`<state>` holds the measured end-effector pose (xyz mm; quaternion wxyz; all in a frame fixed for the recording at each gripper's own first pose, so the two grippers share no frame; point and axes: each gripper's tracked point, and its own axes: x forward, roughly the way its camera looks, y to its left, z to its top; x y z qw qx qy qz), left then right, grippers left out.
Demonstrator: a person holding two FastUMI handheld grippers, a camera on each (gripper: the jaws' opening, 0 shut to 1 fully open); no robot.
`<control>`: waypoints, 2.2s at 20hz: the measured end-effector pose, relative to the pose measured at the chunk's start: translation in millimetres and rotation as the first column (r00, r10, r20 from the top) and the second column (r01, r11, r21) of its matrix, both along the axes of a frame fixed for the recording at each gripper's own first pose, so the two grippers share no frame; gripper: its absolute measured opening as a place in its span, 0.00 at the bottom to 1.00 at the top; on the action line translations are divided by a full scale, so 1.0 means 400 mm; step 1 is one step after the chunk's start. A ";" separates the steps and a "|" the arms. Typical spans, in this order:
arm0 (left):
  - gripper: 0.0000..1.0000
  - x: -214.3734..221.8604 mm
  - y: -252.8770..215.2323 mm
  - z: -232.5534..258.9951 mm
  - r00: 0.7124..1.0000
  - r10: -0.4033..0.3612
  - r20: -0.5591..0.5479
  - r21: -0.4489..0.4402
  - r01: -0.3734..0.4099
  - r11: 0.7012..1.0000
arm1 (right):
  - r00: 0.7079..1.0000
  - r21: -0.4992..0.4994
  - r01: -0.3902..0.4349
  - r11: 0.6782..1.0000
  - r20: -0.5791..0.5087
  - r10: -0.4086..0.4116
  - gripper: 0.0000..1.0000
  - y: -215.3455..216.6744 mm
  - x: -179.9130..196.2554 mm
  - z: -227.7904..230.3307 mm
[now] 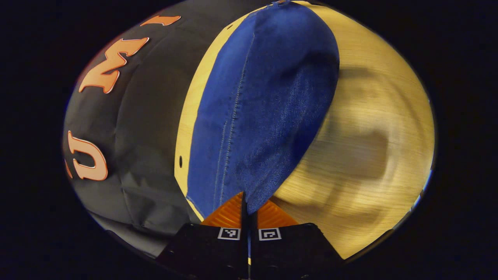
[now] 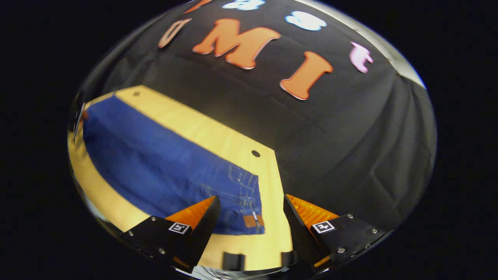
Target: Grasp the waist and the cuffs of the jeans and fold them to make the two legs overlap; first hold the waist and fold one-third of the jeans toward the cuffs, then hold the cuffs and fold the remaining one-third in the same direction to finish folding.
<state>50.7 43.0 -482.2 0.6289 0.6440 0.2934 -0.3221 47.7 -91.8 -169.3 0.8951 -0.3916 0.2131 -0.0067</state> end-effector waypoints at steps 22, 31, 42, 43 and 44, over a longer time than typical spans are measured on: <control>0.03 0.016 0.008 0.002 0.999 0.034 -0.004 0.054 -0.033 0.998 | 0.805 -0.569 -0.590 0.573 -0.472 0.360 0.94 -0.037 0.038 -0.402; 0.03 0.013 0.017 0.000 0.998 0.068 -0.009 0.026 -0.068 0.997 | 0.790 -0.575 -0.611 0.543 -0.485 0.376 0.23 -0.026 0.073 -0.455; 0.03 0.010 0.001 0.097 0.981 0.050 -0.187 0.031 -0.045 0.998 | 0.781 -0.310 -0.512 0.801 -0.557 0.284 0.00 -0.012 0.093 -0.294; 0.03 0.024 -0.002 0.116 0.975 0.056 -0.214 0.025 -0.051 0.998 | 0.780 -0.289 -0.504 0.814 -0.558 0.285 0.00 -0.008 0.114 -0.271; 0.03 0.043 0.005 0.131 0.965 0.062 -0.254 0.011 -0.061 0.998 | 0.780 -0.280 -0.496 0.822 -0.559 0.281 0.00 -0.003 0.133 -0.248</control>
